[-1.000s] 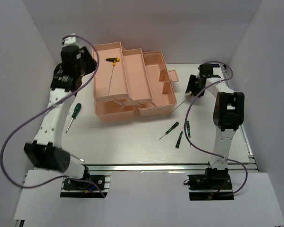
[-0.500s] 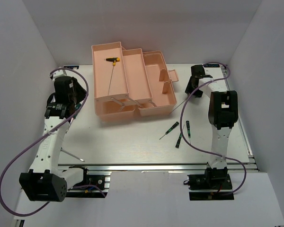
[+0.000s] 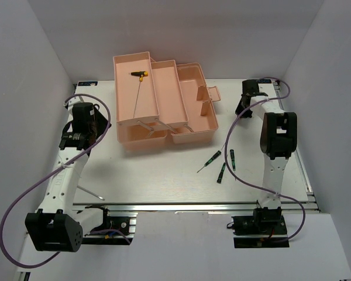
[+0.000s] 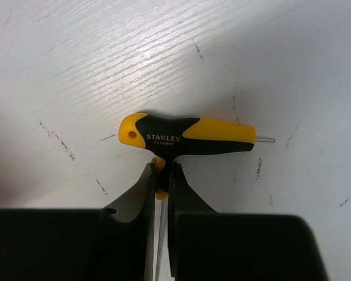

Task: Sort the tools into containers

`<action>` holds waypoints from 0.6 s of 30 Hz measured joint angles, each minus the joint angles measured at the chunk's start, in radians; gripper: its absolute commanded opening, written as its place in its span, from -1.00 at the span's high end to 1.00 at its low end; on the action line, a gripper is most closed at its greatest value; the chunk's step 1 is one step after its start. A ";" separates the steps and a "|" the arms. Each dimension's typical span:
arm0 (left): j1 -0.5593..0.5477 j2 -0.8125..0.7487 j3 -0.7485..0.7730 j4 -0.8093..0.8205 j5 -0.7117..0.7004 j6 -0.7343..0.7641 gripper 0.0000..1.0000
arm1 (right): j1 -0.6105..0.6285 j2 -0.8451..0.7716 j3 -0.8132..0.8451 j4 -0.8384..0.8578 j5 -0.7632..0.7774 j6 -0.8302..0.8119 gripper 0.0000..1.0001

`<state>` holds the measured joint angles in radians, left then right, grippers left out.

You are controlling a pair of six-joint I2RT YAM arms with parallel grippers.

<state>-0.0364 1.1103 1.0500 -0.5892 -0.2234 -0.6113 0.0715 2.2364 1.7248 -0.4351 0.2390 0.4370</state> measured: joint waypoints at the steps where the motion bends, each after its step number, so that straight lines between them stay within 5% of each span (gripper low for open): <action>1: 0.000 0.001 -0.004 -0.005 -0.005 -0.003 -0.24 | -0.009 0.000 0.000 0.001 -0.015 0.000 1.00; 12: 0.028 0.039 -0.012 -0.039 -0.042 -0.002 -0.32 | -0.139 -0.176 -0.001 0.129 -0.288 -0.035 1.00; 18: 0.050 0.048 -0.012 -0.045 -0.061 0.010 -0.35 | -0.078 -0.352 0.071 0.280 -0.502 0.011 1.00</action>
<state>0.0139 1.1580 1.0382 -0.6342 -0.2844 -0.6014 -0.0067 1.8839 1.7954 -0.1547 -0.2626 0.4480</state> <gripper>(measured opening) 0.675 0.169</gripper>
